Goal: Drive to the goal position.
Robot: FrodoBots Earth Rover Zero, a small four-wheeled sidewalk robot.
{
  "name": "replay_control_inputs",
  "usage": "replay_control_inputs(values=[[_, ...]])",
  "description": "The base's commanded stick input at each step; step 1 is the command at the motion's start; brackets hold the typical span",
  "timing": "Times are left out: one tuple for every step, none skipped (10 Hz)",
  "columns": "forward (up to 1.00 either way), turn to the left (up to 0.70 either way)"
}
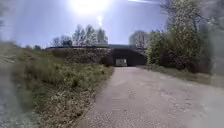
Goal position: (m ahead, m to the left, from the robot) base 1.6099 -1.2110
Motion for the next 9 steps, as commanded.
replay_control_inputs(values=[[0.0, 0.45], [0.0, 0.45], [0.0, 0.45], [0.0, 0.45], [0.0, 0.45], [0.0, 0.45], [0.0, 0.45], [0.0, 0.45], [0.0, 0.45]])
